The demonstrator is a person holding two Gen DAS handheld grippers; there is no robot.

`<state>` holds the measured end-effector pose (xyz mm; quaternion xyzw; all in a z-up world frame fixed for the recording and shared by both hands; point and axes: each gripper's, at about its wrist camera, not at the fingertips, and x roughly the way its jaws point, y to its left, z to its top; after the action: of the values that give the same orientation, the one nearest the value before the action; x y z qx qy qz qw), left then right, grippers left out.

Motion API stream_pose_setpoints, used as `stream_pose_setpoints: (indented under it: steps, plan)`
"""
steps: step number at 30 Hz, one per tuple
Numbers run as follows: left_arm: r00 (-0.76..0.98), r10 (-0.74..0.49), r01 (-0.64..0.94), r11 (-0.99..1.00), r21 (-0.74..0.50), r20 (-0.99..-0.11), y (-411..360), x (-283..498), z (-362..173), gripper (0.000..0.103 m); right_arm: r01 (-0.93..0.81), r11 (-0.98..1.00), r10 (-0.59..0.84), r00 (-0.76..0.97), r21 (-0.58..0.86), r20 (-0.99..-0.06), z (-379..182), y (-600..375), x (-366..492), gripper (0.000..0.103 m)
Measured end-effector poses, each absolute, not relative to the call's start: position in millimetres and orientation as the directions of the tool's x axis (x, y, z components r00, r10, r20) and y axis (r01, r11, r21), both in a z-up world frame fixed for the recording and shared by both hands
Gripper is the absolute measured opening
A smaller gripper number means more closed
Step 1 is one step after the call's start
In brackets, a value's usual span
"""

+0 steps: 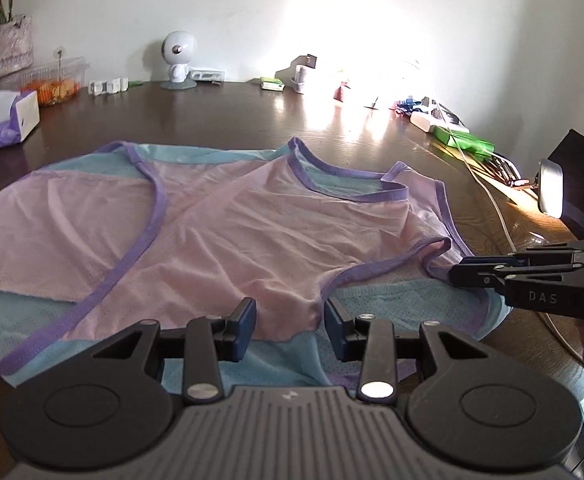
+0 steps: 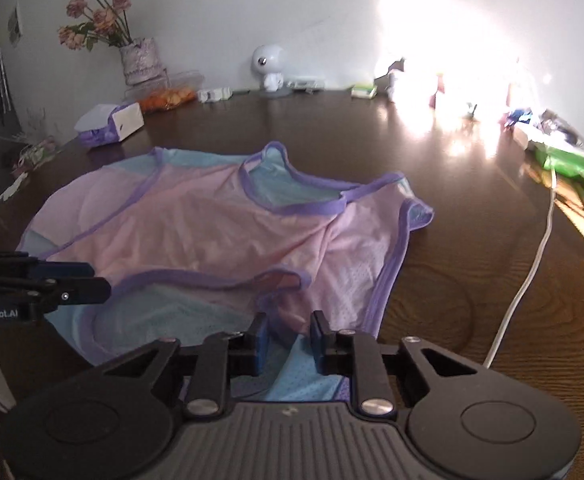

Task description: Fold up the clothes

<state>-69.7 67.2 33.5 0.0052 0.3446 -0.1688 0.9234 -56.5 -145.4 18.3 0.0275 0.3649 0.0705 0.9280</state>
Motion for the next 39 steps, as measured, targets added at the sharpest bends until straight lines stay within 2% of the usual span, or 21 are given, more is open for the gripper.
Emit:
stream_pose_setpoints:
  steps: [2,5,7,8,11,12,13,14,19,23,24,25,26,28,29,33,37,39]
  plan:
    - [0.719,-0.312,0.325,0.941,-0.096,-0.621,66,-74,35,0.038,-0.132,0.986,0.165,0.716,0.101,-0.679,18,-145,-68,0.005]
    - [0.72,-0.311,0.315,0.943,-0.107,-0.621,67,-75,33,0.041,-0.138,0.981,0.191,0.739,0.133,-0.646,32,-152,-67,0.011]
    - [0.714,-0.303,0.305,0.946,-0.109,-0.631,66,-74,30,0.041,-0.125,0.976,0.209,0.769,0.178,-0.604,40,-158,-55,0.038]
    - [0.711,-0.302,0.305,0.946,-0.108,-0.635,65,-74,30,0.041,-0.119,0.974,0.211,0.777,0.191,-0.593,40,-159,-46,0.042]
    - [0.712,-0.3,0.312,0.945,-0.097,-0.635,64,-78,30,0.041,-0.101,0.975,0.204,0.755,0.196,-0.623,29,-153,-17,0.04]
    - [0.712,-0.3,0.311,0.945,-0.097,-0.635,64,-79,29,0.042,-0.091,0.977,0.196,0.739,0.194,-0.645,23,-150,-12,0.029]
    - [0.714,-0.298,0.306,0.947,-0.1,-0.634,65,-79,28,0.043,-0.08,0.978,0.189,0.722,0.191,-0.666,17,-147,-7,0.006]
    - [0.713,-0.296,0.3,0.948,-0.106,-0.636,67,-78,27,0.043,-0.075,0.979,0.185,0.718,0.19,-0.671,16,-146,-7,0.0]
    - [0.712,-0.307,0.3,0.946,-0.122,-0.632,69,-72,26,0.043,-0.062,0.979,0.176,0.726,0.193,-0.665,18,-145,-20,0.002]
    - [0.715,-0.324,0.325,0.939,-0.116,-0.619,62,-68,29,0.044,-0.051,0.98,0.169,0.732,0.195,-0.66,19,-145,-30,0.007]
    - [0.716,-0.328,0.33,0.937,-0.116,-0.616,60,-68,29,0.044,-0.048,0.98,0.167,0.733,0.195,-0.659,20,-145,-32,0.014]
    - [0.716,-0.331,0.333,0.936,-0.116,-0.614,59,-69,30,0.046,-0.045,0.98,0.165,0.735,0.196,-0.658,20,-145,-35,0.026]
    - [0.715,-0.333,0.336,0.935,-0.116,-0.615,59,-69,30,0.046,-0.042,0.98,0.164,0.736,0.197,-0.657,20,-145,-37,0.026]
    - [0.714,-0.329,0.337,0.935,-0.108,-0.618,58,-70,29,0.047,-0.054,0.978,0.178,0.722,0.202,-0.669,19,-143,-35,0.001]
    - [0.714,-0.324,0.336,0.936,-0.103,-0.621,58,-71,28,0.047,-0.06,0.975,0.191,0.715,0.213,-0.673,20,-142,-35,0.0]
    - [0.709,-0.35,0.358,0.927,-0.116,-0.612,50,-69,34,0.047,-0.106,0.963,0.247,0.704,0.246,-0.666,27,-141,-51,0.001]
    - [0.68,-0.423,0.431,0.891,-0.141,-0.599,28,-62,45,0.047,-0.15,0.947,0.305,0.701,0.285,-0.645,44,-151,-47,0.019]
    - [0.624,-0.471,0.469,0.864,-0.184,-0.623,9,-53,47,0.047,-0.102,0.96,0.249,0.733,0.261,-0.633,53,-162,-27,0.02]
